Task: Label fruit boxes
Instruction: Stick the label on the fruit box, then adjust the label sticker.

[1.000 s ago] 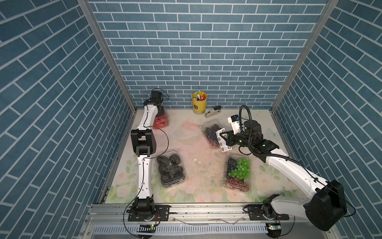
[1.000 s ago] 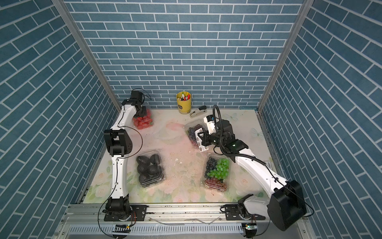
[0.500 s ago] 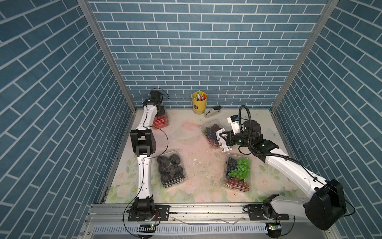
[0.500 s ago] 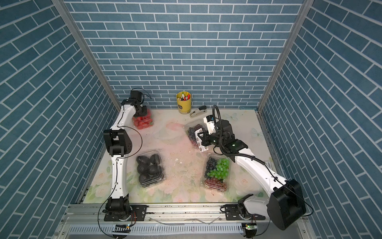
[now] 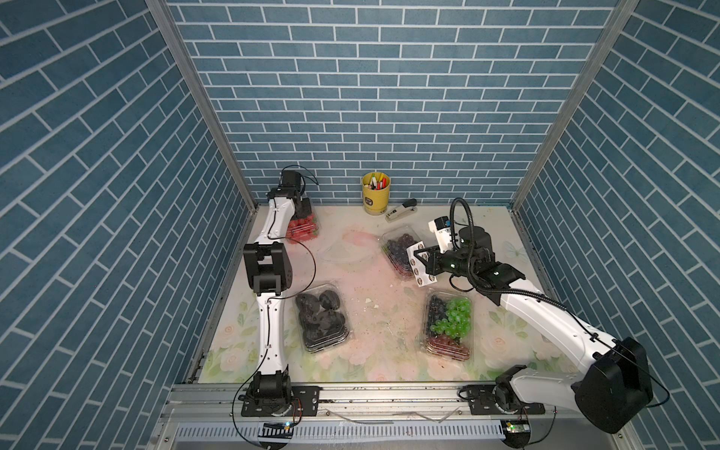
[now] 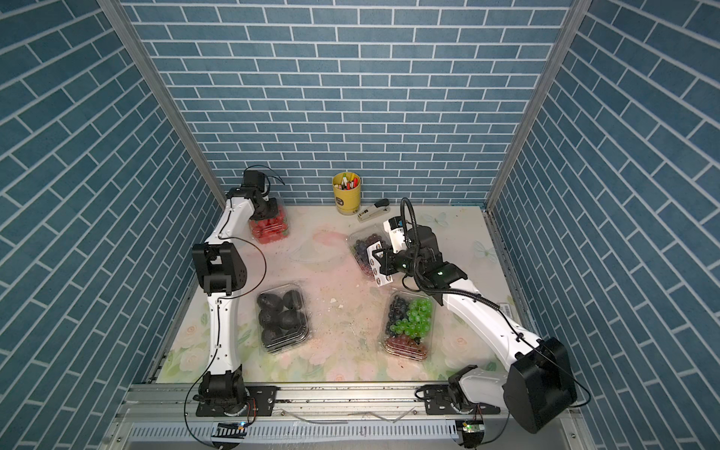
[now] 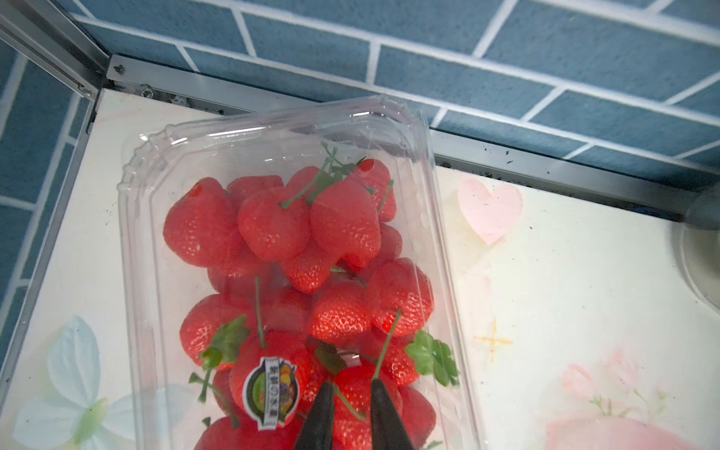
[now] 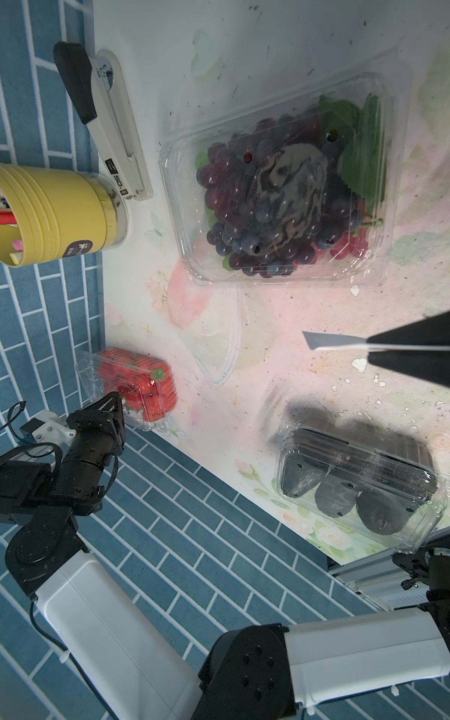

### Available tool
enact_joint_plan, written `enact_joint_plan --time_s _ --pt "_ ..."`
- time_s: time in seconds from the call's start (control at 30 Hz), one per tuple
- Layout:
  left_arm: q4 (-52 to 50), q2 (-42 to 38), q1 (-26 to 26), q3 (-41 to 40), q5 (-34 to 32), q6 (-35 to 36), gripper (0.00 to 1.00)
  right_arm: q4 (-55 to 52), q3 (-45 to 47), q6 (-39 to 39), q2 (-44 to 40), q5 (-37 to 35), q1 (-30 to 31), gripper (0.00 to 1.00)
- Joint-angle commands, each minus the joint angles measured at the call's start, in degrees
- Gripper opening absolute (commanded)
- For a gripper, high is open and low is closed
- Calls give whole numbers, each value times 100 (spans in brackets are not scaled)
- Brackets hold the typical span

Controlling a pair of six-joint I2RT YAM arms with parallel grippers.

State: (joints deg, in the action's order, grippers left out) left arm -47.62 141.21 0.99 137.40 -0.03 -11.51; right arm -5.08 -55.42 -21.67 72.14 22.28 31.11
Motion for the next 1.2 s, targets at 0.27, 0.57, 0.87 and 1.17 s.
enact_joint_plan --time_s 0.27,0.57,0.87,1.17 --pt "442 -1819 -81 -1241 666 -494 33 113 93 -4 -151 -5 -10 0" --pt "2388 -4219 -707 -4414 1880 -1392 42 255 137 -133 -423 81 -26 0" --pt "4573 -6086 -2015 -6833 2424 -2561 47 1188 303 -985 -646 650 -256 0" --pt "6433 -6643 -2980 -7795 2837 -3291 58 3023 564 -2178 -715 1047 -308 0"
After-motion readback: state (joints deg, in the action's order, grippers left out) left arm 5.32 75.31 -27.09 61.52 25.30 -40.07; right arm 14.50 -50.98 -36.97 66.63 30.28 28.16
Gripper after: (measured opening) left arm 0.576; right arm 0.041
